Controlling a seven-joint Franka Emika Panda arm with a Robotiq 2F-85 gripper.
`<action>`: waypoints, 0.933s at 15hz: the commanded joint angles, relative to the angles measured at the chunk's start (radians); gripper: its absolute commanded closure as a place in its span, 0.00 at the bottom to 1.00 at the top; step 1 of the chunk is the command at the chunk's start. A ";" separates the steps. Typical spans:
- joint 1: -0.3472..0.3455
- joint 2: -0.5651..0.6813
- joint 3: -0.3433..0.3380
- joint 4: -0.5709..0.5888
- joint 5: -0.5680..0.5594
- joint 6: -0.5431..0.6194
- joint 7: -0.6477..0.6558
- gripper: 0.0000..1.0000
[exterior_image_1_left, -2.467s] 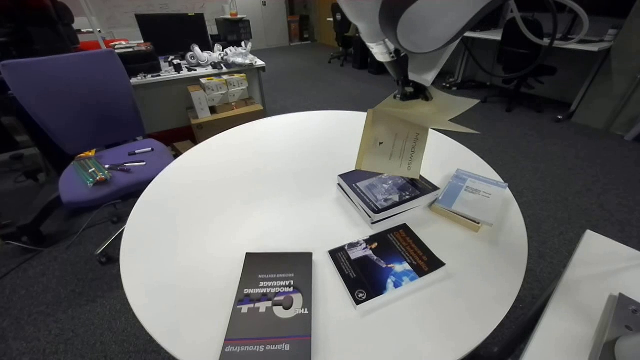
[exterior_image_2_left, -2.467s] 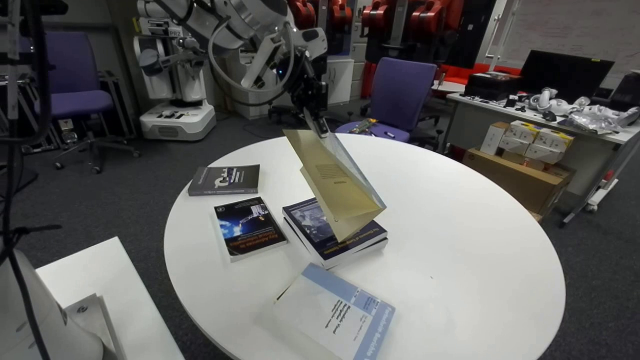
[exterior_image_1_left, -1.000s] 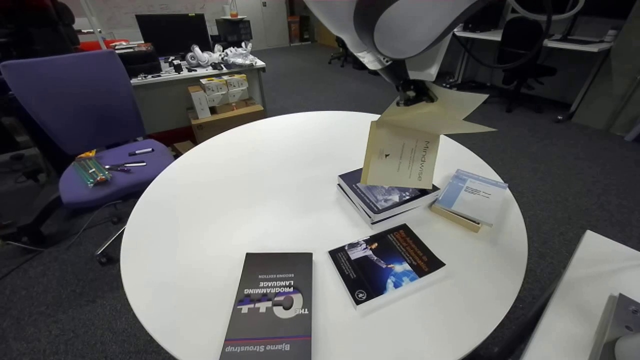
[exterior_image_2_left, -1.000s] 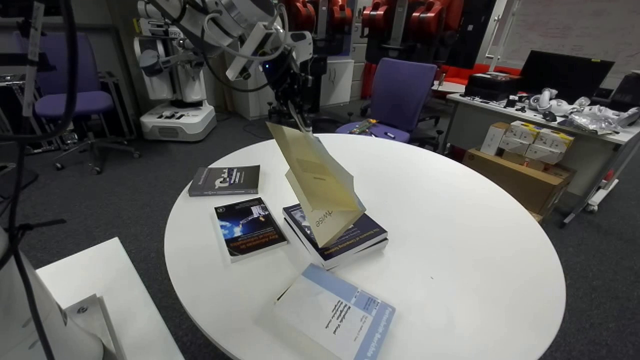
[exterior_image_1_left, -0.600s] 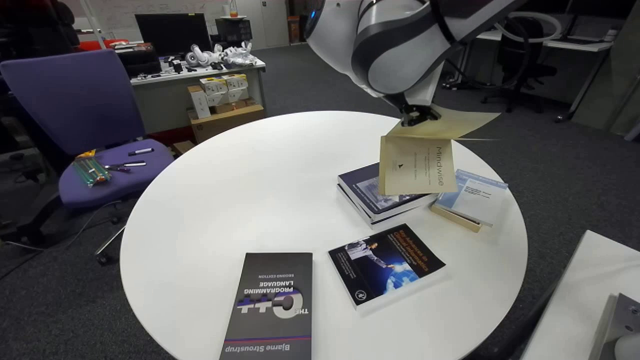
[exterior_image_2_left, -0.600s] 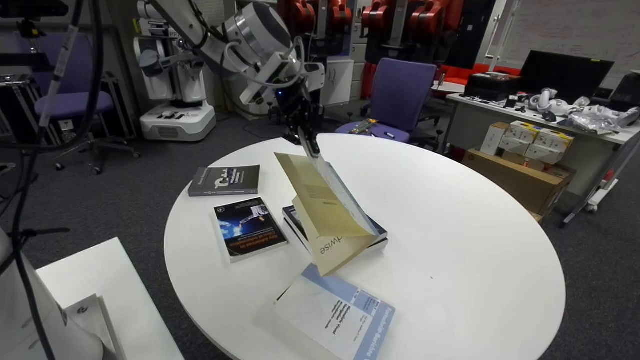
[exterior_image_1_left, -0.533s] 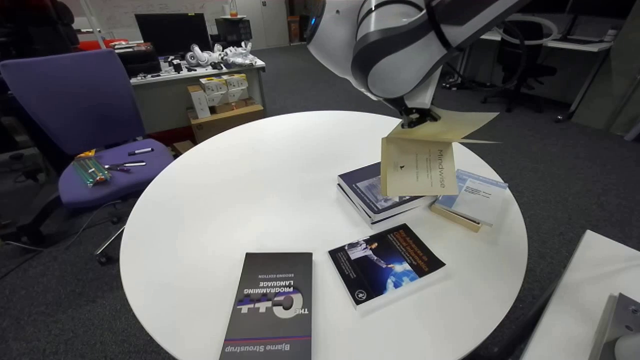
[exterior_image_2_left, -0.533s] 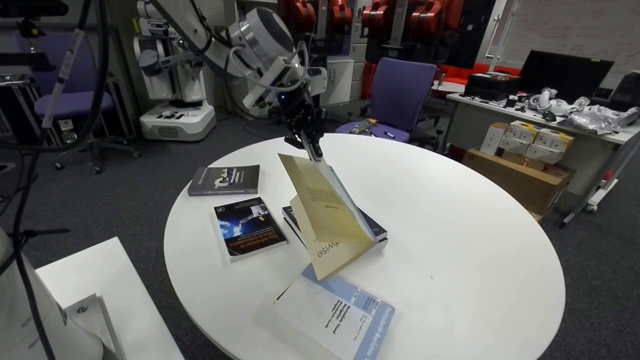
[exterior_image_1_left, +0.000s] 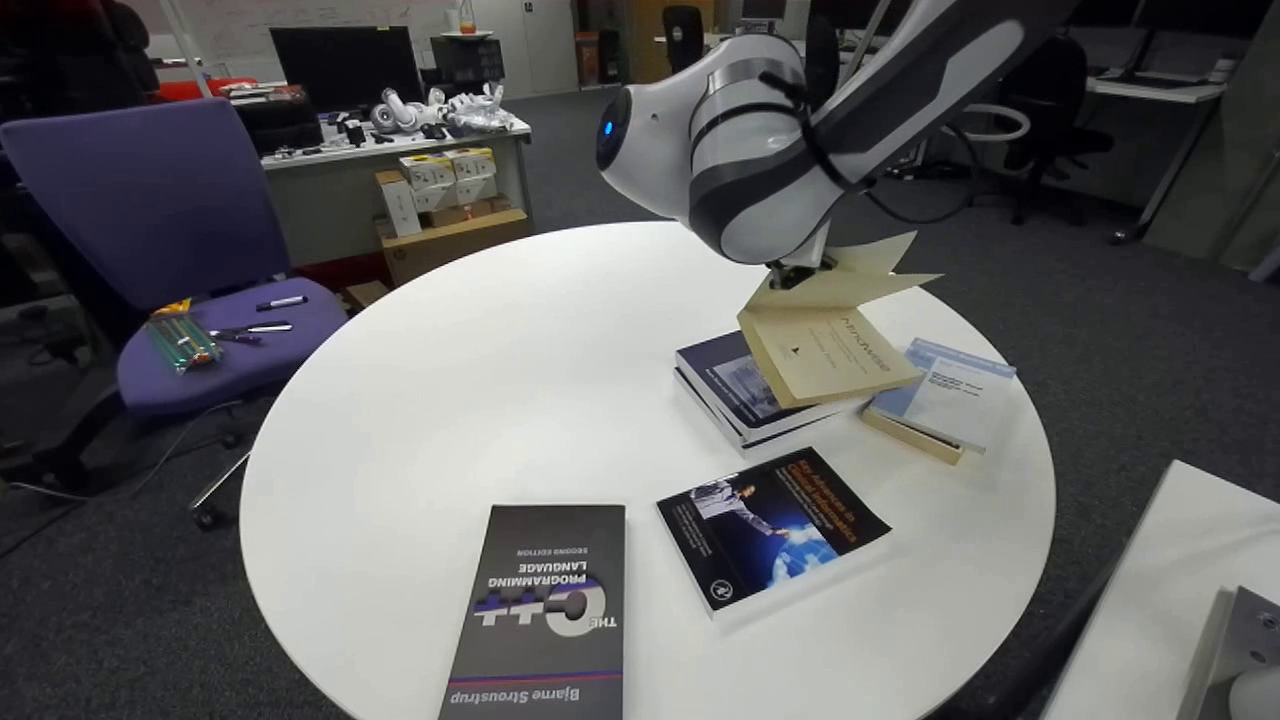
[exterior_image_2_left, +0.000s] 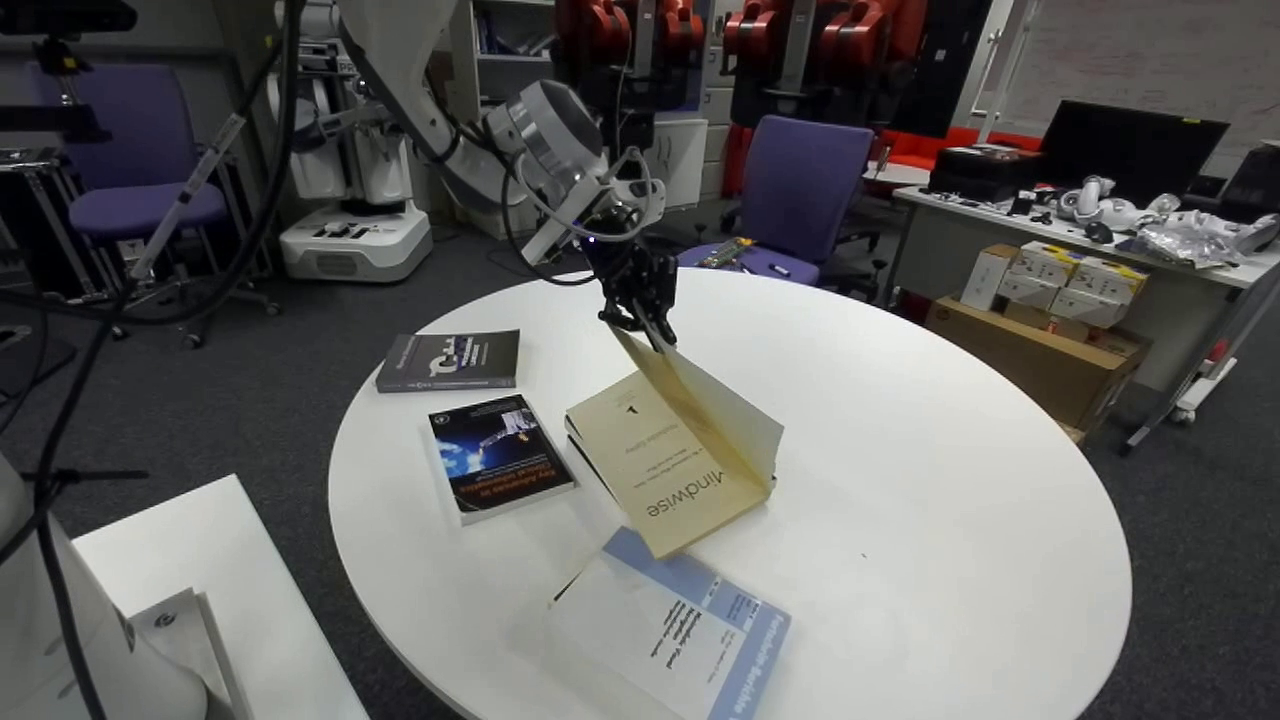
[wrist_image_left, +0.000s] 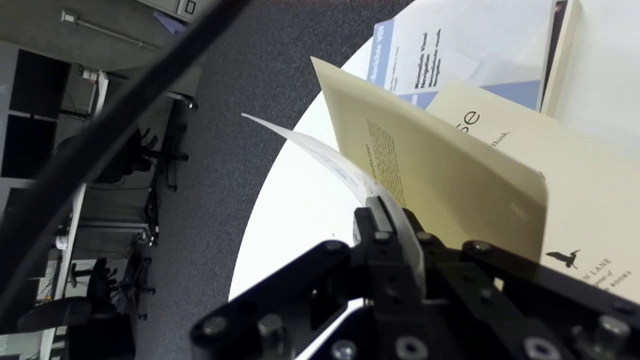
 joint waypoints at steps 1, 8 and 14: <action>0.035 0.029 -0.027 0.039 -0.139 0.055 0.105 1.00; 0.042 0.052 -0.015 0.019 -0.278 0.133 0.294 1.00; 0.032 0.052 0.000 0.009 -0.197 0.112 0.234 1.00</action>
